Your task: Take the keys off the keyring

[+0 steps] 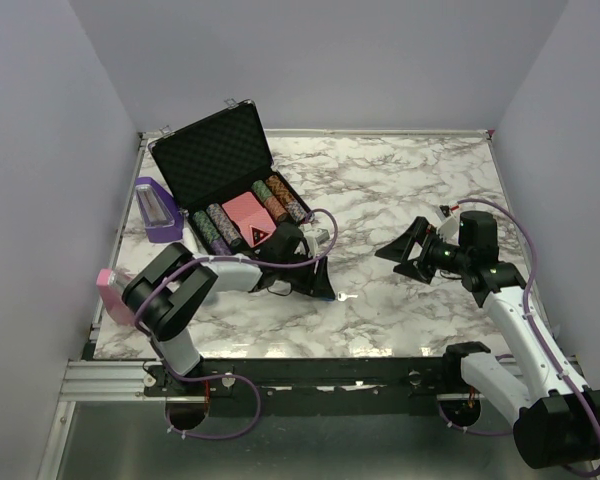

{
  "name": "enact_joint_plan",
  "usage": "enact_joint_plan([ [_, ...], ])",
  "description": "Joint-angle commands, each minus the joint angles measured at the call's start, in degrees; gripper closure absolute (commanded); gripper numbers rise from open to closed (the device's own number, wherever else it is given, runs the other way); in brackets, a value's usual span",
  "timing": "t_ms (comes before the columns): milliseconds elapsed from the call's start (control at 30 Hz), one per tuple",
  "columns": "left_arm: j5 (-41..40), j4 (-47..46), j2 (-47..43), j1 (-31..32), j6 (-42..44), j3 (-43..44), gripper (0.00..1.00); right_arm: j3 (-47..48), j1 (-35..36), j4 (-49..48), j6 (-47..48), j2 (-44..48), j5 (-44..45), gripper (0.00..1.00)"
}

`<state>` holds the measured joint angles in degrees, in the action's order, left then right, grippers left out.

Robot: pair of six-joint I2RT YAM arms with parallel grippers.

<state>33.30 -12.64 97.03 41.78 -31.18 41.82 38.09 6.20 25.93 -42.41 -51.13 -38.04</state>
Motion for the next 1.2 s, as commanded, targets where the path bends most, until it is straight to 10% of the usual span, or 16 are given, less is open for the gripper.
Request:
enact_joint_plan([
  [0,0.36,2.01,1.58,0.67,1.56,1.07,0.47,0.94,0.13,1.22,0.67,0.24,-1.33,0.0],
  [533,0.72,2.01,1.14,1.11,1.65,1.51,1.0,0.41,0.13,0.96,0.58,0.16,-1.16,0.0],
  [1167,-2.27,17.37,-14.49,2.78,1.91,7.92,1.0,-1.08,0.22,-9.22,-4.78,4.81,-10.2,0.0],
])
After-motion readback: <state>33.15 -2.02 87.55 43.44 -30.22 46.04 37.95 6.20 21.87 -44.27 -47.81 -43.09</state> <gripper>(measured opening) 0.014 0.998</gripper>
